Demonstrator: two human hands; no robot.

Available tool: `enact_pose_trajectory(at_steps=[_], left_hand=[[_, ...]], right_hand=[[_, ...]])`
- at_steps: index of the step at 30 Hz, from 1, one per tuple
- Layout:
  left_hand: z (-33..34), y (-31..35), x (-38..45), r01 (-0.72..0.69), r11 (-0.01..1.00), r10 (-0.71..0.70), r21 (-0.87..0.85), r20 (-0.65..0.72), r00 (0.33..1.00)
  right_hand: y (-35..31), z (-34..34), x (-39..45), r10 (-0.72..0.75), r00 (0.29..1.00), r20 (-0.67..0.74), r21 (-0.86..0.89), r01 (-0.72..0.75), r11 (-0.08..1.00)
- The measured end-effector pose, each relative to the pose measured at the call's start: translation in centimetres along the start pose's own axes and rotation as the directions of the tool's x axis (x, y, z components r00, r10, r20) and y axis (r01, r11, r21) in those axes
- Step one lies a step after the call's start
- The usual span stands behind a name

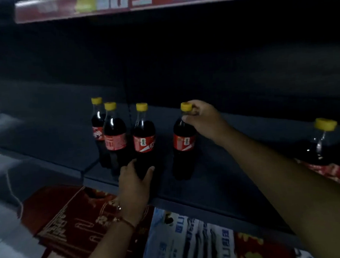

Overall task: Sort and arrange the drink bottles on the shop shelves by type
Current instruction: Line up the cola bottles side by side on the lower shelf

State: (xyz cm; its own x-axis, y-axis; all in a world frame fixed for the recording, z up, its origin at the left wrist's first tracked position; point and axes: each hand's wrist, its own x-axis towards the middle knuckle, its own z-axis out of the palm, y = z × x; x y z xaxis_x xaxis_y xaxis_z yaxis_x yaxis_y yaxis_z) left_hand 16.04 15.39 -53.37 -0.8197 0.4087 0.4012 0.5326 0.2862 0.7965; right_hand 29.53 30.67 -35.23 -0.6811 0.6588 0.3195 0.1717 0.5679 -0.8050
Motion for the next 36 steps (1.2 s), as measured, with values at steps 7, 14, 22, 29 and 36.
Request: enact_pose_trajectory(at_steps=[7,14,22,29,36], left_hand=[[0.6,0.9,0.2,-0.069,0.965,0.154,-0.253,0.331,0.931],[3.6,5.0,-1.7,-0.057,0.908,0.327,-0.414,0.620,0.713],[6.8,7.2,-3.1,-0.116,0.902,0.399,-0.415,0.702,0.589],[8.1,7.3,-4.2,-0.128,0.909,0.395,-0.397,0.722,0.568],[8.5,8.9,-5.5,-0.116,0.911,0.388,-0.396,0.727,0.566]], right_hand=[[-0.9,-4.6,-3.9,-0.005,0.988,-0.157,-0.381,-0.056,0.923],[-1.9,-9.4,-6.3,0.125,0.971,-0.205,-0.605,-0.227,0.763],[-2.8,-12.8,-7.3,0.232,0.965,-0.119,-0.681,-0.249,0.689],[-2.1,-13.9,-8.6,0.159,0.977,-0.144,-0.754,-0.212,0.621],[-1.6,-15.2,-9.3,0.114,0.986,-0.125,-0.811,-0.168,0.560]])
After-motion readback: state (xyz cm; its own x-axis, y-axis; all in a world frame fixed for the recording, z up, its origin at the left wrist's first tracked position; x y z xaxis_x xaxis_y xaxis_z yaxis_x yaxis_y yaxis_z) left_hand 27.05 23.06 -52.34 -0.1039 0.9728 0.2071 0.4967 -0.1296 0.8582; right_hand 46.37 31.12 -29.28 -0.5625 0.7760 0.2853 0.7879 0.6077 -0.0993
